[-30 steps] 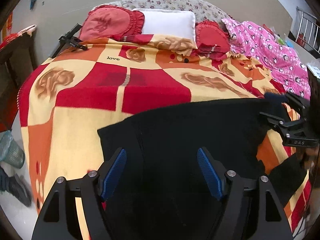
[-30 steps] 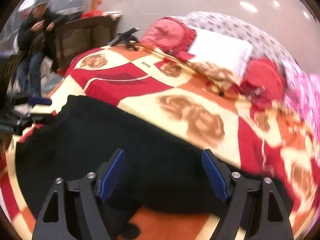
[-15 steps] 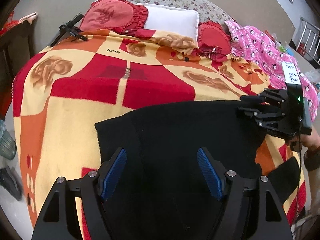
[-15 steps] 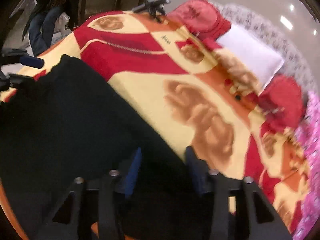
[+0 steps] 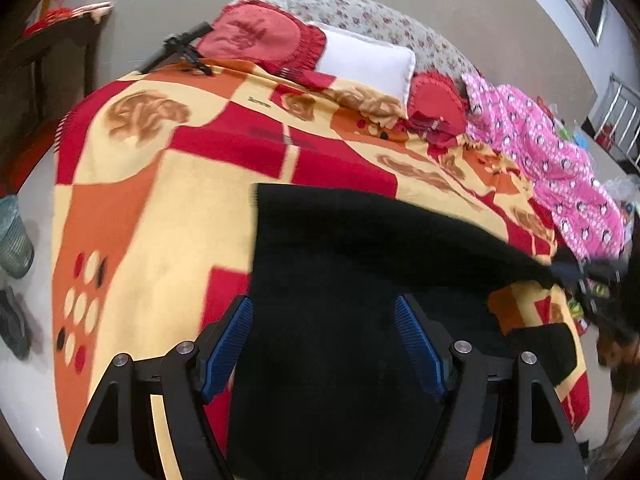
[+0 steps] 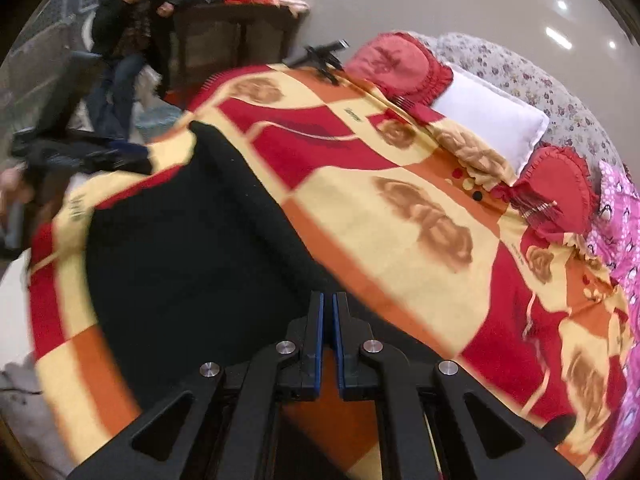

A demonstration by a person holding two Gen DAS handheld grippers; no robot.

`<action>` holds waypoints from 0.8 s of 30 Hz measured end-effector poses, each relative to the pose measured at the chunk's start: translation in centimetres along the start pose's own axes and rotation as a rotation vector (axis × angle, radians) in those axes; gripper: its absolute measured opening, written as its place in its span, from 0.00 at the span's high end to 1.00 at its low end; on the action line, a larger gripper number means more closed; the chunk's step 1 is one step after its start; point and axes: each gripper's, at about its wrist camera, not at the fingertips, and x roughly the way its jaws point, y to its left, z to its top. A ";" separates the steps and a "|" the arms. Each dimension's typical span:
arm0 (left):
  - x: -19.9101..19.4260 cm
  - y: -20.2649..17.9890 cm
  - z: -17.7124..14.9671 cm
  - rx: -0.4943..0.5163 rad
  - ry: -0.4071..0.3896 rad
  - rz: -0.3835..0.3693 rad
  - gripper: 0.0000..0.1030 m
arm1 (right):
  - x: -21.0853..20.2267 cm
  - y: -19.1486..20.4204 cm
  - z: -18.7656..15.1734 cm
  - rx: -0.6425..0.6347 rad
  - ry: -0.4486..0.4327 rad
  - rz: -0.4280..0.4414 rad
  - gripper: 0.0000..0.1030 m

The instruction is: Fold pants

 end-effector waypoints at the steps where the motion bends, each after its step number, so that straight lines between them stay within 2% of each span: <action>1: -1.1 0.3 -0.7 -0.012 -0.014 -0.006 0.29 | -1.2 1.1 -1.1 0.013 -0.004 0.022 0.96; 3: -3.5 1.2 -2.4 -0.051 -0.052 -0.034 0.29 | -2.7 3.2 -3.2 0.027 -0.006 0.045 0.96; 7: -7.0 2.8 -6.0 -0.107 -0.105 -0.067 0.21 | -3.3 6.9 -8.1 0.094 0.020 0.108 0.96; 11: -7.2 4.0 -8.2 -0.148 -0.059 -0.051 0.20 | -1.4 8.1 -11.7 0.221 0.052 0.165 0.98; 14: -6.9 4.5 -8.9 -0.180 -0.043 -0.035 0.20 | -1.5 7.9 -11.7 0.261 0.012 0.160 0.92; 15: -6.8 4.4 -8.9 -0.184 -0.043 -0.034 0.20 | -2.1 8.1 -11.2 0.258 -0.014 0.144 0.84; 16: -6.6 4.3 -8.8 -0.191 -0.039 -0.033 0.20 | -2.6 8.4 -10.7 0.249 -0.039 0.140 0.66; 18: -5.7 4.2 -8.3 -0.199 -0.023 -0.029 0.20 | -3.4 9.3 -9.8 0.226 -0.098 0.132 0.47; 24: -3.2 2.9 -7.1 -0.191 0.013 -0.020 0.21 | -1.3 13.4 -6.6 0.102 -0.113 0.127 0.48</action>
